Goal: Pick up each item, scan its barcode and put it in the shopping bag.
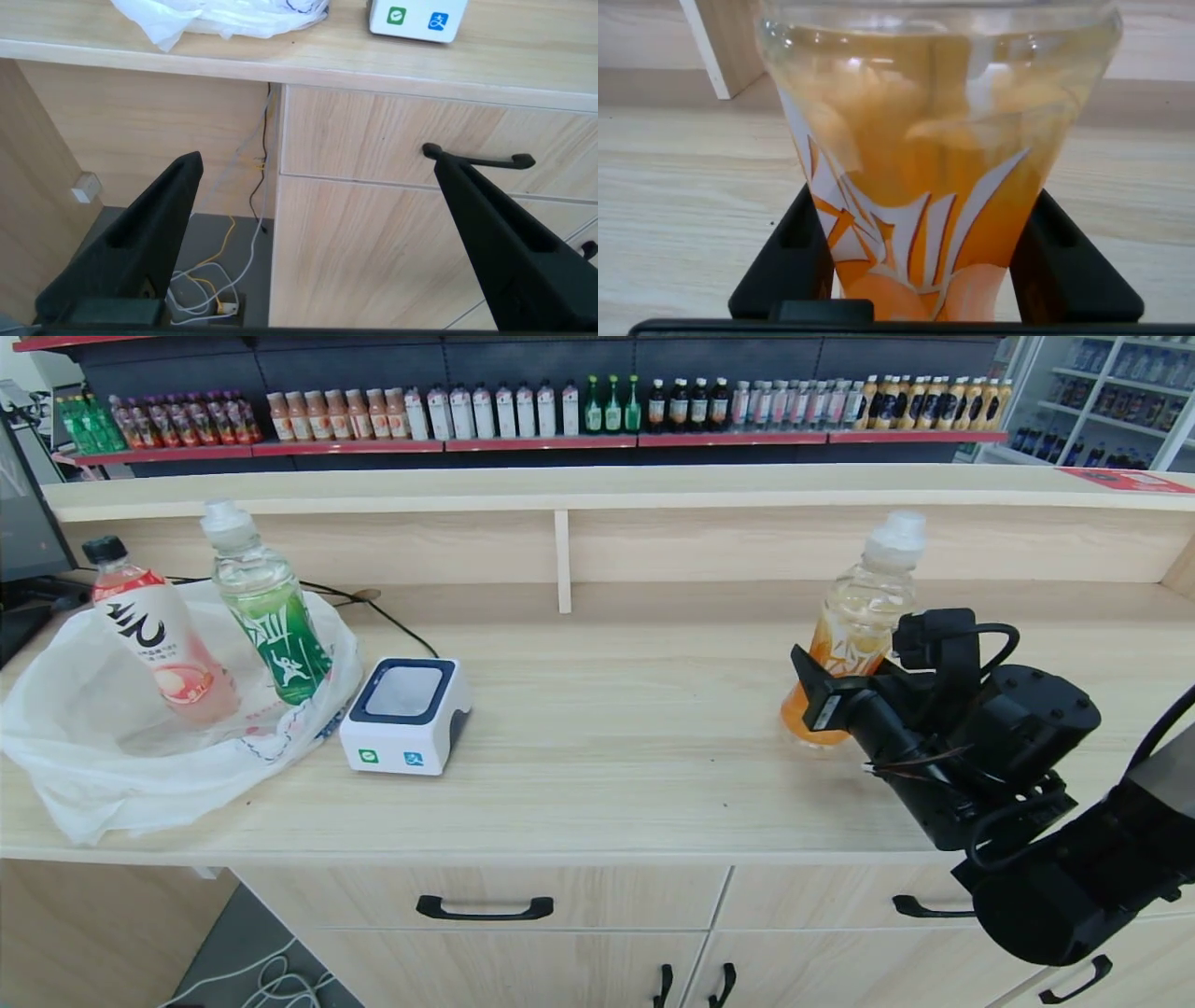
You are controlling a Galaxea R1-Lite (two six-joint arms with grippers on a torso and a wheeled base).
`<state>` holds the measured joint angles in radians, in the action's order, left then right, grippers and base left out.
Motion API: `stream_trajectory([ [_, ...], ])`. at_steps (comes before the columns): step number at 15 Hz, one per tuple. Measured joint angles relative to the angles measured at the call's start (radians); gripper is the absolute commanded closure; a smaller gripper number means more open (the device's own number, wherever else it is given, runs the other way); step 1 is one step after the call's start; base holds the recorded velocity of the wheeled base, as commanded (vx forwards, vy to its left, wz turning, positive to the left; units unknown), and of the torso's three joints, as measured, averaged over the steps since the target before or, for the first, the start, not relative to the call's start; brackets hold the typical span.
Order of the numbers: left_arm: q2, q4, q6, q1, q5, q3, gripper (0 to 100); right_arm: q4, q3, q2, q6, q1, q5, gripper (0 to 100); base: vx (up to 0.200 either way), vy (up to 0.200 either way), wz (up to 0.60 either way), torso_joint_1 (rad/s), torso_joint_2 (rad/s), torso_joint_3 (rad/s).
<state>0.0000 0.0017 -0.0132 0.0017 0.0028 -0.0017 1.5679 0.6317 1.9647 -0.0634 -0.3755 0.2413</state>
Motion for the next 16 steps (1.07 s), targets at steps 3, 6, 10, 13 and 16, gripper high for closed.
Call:
stream_trajectory([
  [3,0.000,0.000,0.000,0.000,0.000,0.000,0,0.000,-0.011,-0.042,0.009,-0.002,-0.001,100,0.000,0.000,0.00,0.000,0.00,0.000],
  [6,0.000,0.000,0.000,0.000,0.000,0.000,0,0.000,-0.082,-0.113,0.017,-0.009,-0.003,100,0.000,0.000,0.00,0.000,0.00,0.000],
  [10,0.000,0.000,0.000,0.000,0.000,0.000,0,0.000,-0.176,-0.222,0.016,-0.061,-0.004,100,0.000,0.000,0.00,0.000,0.00,0.000],
  [13,0.000,0.000,0.000,0.000,0.000,0.000,0,0.001,-0.230,-0.286,0.017,-0.072,-0.003,100,0.000,0.000,0.00,0.000,0.00,0.000],
  [16,0.000,0.000,0.000,-0.001,0.000,0.000,0,0.002,-0.309,-0.353,0.041,-0.077,-0.003,100,0.000,0.000,0.00,0.000,0.00,0.000],
])
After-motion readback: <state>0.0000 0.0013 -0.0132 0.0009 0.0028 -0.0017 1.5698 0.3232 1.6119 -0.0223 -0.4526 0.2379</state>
